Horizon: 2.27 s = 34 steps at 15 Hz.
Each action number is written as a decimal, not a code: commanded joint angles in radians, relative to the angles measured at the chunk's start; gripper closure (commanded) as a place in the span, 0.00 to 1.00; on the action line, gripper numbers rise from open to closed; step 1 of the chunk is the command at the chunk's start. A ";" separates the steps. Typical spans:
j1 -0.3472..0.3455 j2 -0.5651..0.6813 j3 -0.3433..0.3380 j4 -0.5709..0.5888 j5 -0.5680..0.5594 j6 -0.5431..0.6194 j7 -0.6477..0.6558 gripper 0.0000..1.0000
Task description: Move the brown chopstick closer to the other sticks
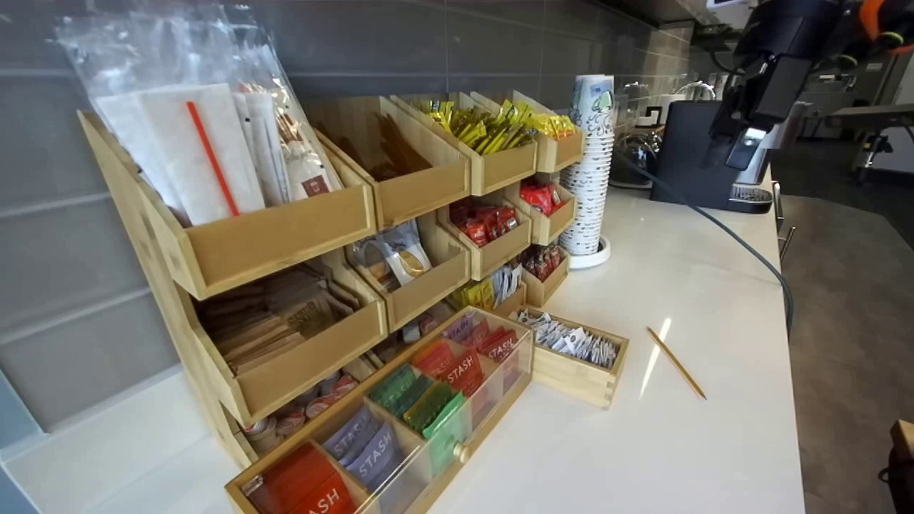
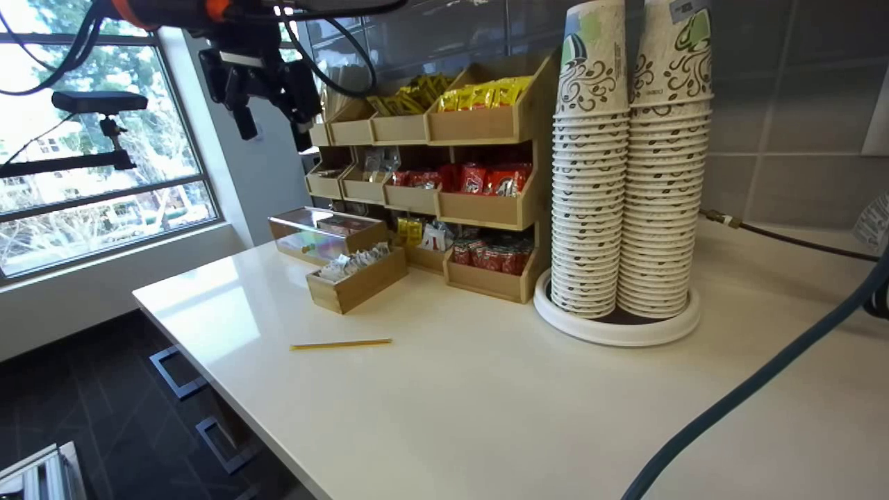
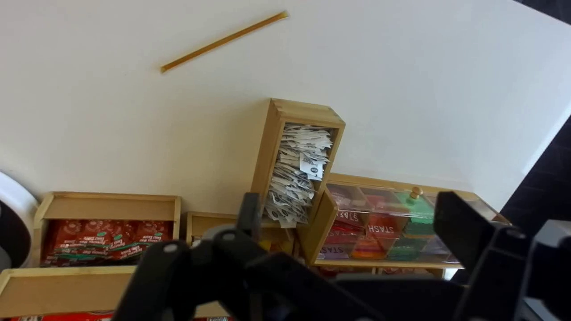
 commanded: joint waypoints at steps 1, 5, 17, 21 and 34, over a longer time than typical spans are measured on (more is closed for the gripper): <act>-0.039 0.111 0.016 0.005 0.038 0.011 0.049 0.00; -0.062 0.223 0.029 -0.001 0.077 0.028 0.111 0.00; -0.109 0.334 0.053 -0.001 0.110 0.022 0.121 0.00; -0.109 0.334 0.053 0.000 0.110 0.022 0.122 0.00; -0.170 0.263 0.057 -0.298 0.149 0.499 0.220 0.00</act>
